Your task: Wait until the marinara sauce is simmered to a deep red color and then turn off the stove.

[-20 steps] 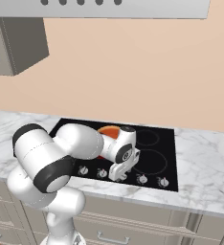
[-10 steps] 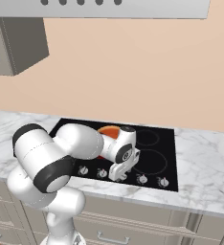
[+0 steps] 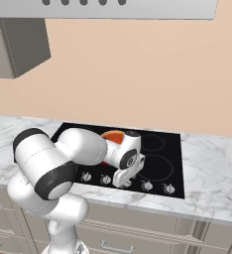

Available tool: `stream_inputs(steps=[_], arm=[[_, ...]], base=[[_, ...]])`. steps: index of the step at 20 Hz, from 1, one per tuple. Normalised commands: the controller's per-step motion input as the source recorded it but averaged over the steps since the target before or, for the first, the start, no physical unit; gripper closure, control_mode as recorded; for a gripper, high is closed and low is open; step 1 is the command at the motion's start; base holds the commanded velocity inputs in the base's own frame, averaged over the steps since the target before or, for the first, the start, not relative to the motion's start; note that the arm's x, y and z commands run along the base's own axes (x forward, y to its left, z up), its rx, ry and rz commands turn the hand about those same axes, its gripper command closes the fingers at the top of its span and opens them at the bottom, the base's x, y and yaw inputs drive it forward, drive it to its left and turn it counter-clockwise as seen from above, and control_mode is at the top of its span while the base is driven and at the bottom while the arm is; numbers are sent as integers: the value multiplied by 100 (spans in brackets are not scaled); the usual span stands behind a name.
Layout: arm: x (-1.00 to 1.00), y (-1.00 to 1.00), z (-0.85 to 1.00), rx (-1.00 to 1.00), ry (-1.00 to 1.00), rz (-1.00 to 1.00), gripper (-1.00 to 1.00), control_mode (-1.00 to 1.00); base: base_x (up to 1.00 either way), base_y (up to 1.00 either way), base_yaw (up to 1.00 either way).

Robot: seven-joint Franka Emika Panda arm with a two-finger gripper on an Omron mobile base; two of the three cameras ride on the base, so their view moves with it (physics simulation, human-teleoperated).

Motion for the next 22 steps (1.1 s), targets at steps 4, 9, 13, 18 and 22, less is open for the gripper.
stream_inputs(steps=[4,9,13,18,22], arm=[[0,0,0,0,0,0,-100,-100],[0,0,0,0,0,0,-100,-100],[0,0,0,0,0,0,-100,-100],[0,0,0,0,0,0,-100,-100],[0,0,0,0,0,0,-100,-100]], base=[[0,0,0],[0,0,0],[0,0,0],[0,0,0],[0,0,0]])
